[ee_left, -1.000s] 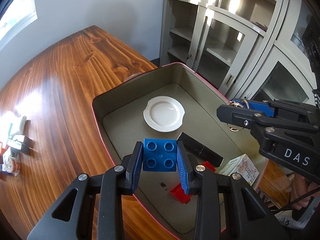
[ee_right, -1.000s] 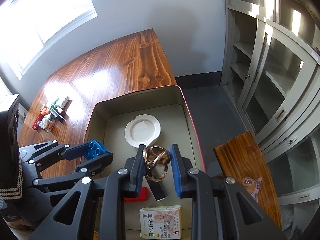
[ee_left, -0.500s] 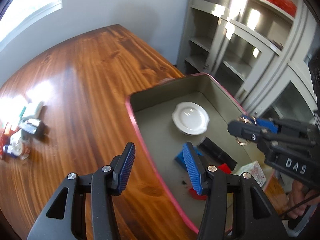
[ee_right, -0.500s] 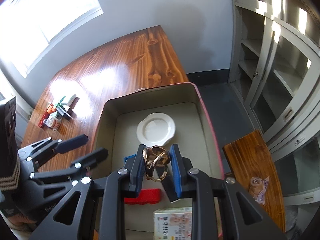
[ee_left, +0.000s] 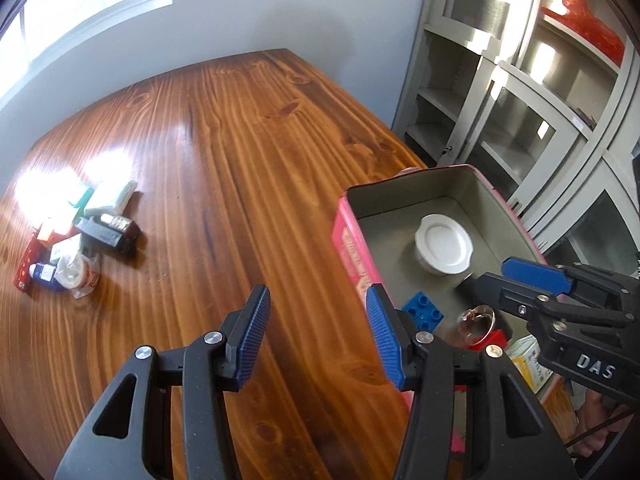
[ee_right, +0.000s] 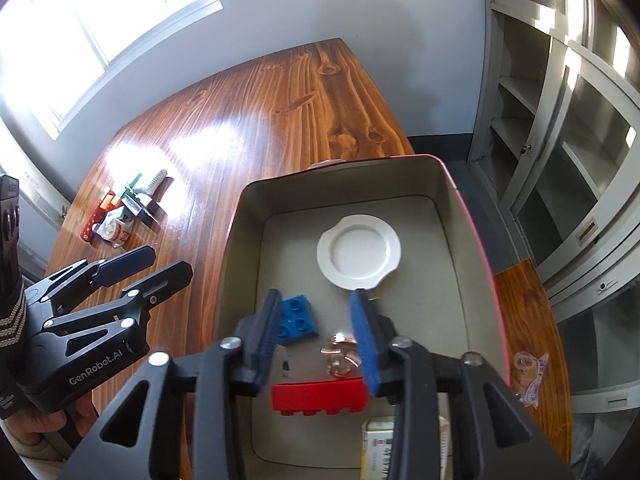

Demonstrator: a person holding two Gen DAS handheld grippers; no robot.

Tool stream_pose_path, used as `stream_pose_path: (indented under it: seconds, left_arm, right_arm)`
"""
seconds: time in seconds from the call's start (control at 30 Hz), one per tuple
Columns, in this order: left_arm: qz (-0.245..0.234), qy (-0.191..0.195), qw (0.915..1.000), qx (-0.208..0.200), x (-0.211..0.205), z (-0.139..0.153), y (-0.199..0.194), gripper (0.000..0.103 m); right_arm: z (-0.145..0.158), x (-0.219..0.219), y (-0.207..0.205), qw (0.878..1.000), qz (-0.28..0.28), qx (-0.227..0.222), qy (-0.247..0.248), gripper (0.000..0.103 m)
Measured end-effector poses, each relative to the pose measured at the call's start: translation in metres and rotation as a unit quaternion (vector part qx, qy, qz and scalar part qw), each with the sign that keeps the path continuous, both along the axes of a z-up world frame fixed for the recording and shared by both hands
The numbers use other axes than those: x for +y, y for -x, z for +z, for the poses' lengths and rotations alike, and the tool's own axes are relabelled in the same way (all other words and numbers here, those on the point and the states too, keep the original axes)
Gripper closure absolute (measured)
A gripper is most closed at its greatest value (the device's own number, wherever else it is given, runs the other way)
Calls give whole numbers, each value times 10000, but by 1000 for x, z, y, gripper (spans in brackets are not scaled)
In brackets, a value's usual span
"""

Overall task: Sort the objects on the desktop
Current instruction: 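Open the left tool to drop the blue brick while the right tool releases the ring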

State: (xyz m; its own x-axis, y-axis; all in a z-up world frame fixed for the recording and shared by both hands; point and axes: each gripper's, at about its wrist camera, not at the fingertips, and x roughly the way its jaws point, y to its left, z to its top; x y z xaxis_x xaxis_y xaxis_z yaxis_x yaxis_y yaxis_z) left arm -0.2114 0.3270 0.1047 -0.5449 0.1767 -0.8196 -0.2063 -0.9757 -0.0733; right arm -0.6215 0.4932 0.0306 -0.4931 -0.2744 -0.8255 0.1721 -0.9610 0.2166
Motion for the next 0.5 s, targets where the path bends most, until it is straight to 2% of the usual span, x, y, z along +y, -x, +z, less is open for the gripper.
stream_pose_path:
  seconds: [0.1,0.5]
  left_arm:
    - [78,-44,10000,-39,-10,-2,0,37]
    - [135,-71,9998,-161,-42,-7,0,36]
  right_arm:
    - [1,-7,-1,10000,-17,21,-30,48]
    - [3,-34,-5,9998,-150,49,-89,37]
